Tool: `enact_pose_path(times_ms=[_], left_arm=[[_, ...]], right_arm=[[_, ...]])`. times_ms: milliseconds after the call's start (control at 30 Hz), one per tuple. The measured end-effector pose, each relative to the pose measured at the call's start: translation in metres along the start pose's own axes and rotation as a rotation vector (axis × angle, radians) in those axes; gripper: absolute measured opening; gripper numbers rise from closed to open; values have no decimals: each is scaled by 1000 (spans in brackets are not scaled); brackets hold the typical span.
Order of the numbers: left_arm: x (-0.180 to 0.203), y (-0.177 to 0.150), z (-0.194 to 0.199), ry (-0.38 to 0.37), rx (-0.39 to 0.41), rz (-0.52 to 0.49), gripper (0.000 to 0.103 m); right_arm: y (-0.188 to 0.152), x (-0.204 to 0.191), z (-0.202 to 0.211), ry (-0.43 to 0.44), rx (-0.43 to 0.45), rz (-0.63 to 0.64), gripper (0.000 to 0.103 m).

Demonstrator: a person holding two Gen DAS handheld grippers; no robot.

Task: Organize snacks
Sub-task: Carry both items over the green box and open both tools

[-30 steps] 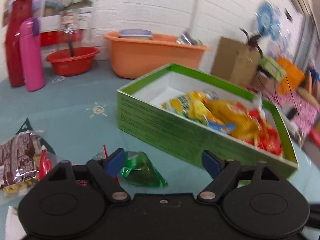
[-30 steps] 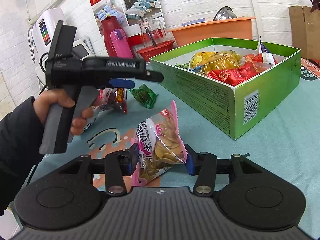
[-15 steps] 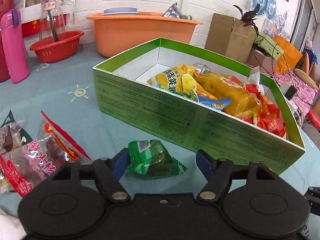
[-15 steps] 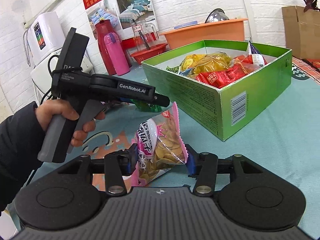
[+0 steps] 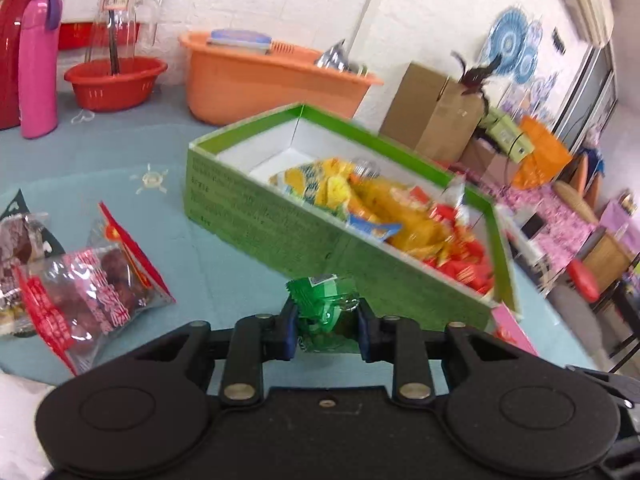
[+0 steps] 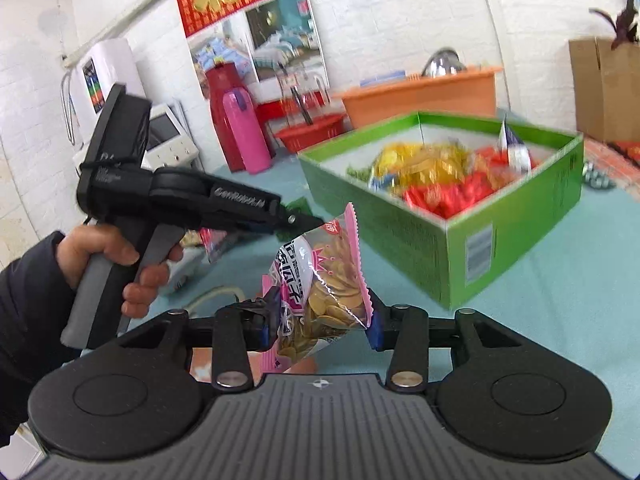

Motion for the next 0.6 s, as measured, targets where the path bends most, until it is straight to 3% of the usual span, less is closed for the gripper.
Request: enact_pose_path(times_ms=[300,500,600], left_arm=[[16,55,57,-53,260,92,73],[22,78,39,-46,275,118,74],[17,82,22,-28,255,130,74]], right_arm=[[65,5,8,-82,182,120,73],[102,23,-5,-159,286,134,73],[111,35,-18,-190,297,126,73]])
Point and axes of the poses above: each gripper's, at about its wrist camera, not at the fingertips, and z roughly against the way its jaws point, x to its right, y to its top, the point moved 2 cm from there along -z, roughly the way its jaws point, and after that the axes turned 15 degrees about y, right-handed, at the moved point
